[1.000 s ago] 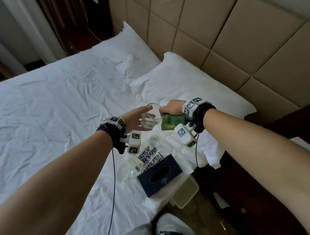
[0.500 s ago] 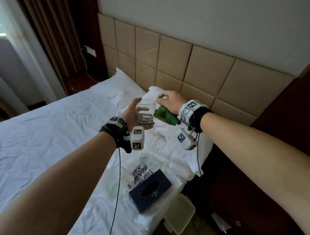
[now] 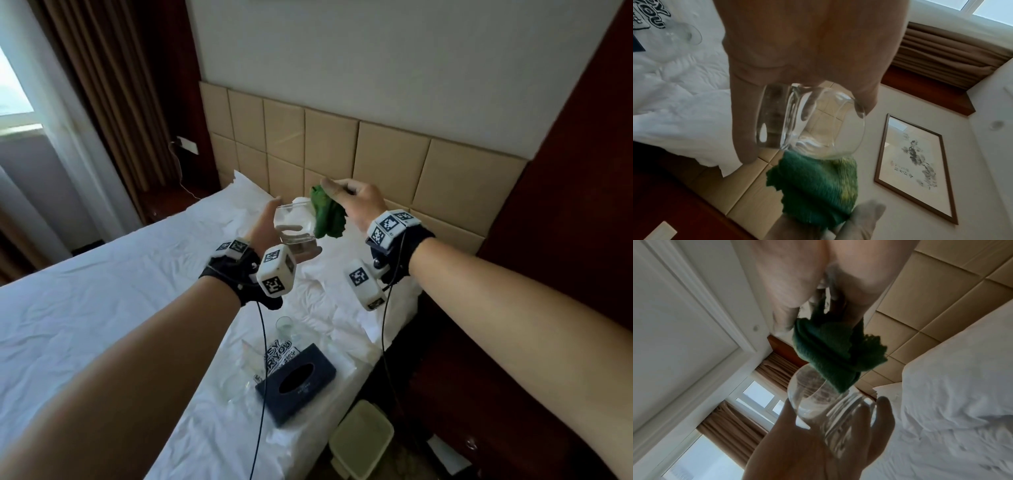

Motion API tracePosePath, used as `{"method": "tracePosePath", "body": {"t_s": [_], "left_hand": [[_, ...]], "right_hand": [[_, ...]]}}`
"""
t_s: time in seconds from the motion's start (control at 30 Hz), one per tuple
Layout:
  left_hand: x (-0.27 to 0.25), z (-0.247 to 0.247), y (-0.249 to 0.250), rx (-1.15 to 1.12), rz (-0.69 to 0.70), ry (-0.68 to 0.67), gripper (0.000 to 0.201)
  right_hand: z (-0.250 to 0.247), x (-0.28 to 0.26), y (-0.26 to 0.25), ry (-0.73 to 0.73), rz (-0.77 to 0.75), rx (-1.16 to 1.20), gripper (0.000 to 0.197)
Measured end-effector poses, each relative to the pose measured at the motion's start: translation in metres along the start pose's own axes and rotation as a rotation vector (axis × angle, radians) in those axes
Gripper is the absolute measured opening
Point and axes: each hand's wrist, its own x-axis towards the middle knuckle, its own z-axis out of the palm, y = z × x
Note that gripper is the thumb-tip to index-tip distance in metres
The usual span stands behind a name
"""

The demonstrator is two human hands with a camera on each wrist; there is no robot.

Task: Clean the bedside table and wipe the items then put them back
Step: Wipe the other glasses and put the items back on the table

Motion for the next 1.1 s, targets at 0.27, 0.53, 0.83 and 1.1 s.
{"method": "tracePosePath", "body": {"t_s": [0.27, 0.53, 0.83, 1.1], "left_hand": [[-0.028, 0.014, 0.011, -0.056, 0.06, 0.005, 0.068], [-0.03, 0.01, 0.035, -0.073, 0.072, -0.018, 0.077], [-0.013, 0.004, 0.077, 0.029, 0.016, -0.07, 0.079], [-0.018, 0.001, 0.095, 0.176, 0.02, -0.122, 0.06]], "right_hand": [[0.015, -0.018, -0.022, -0.063, -0.006, 0.141, 0.037], [0.035, -0.022, -0.037, 0.11, -0.073, 0.15, 0.03], [0.056, -0.015, -0.049, 0.304, -0.254, -0.059, 0.023], [0.065, -0.016, -0.051, 0.279, -0.547, -0.422, 0.024]]}}
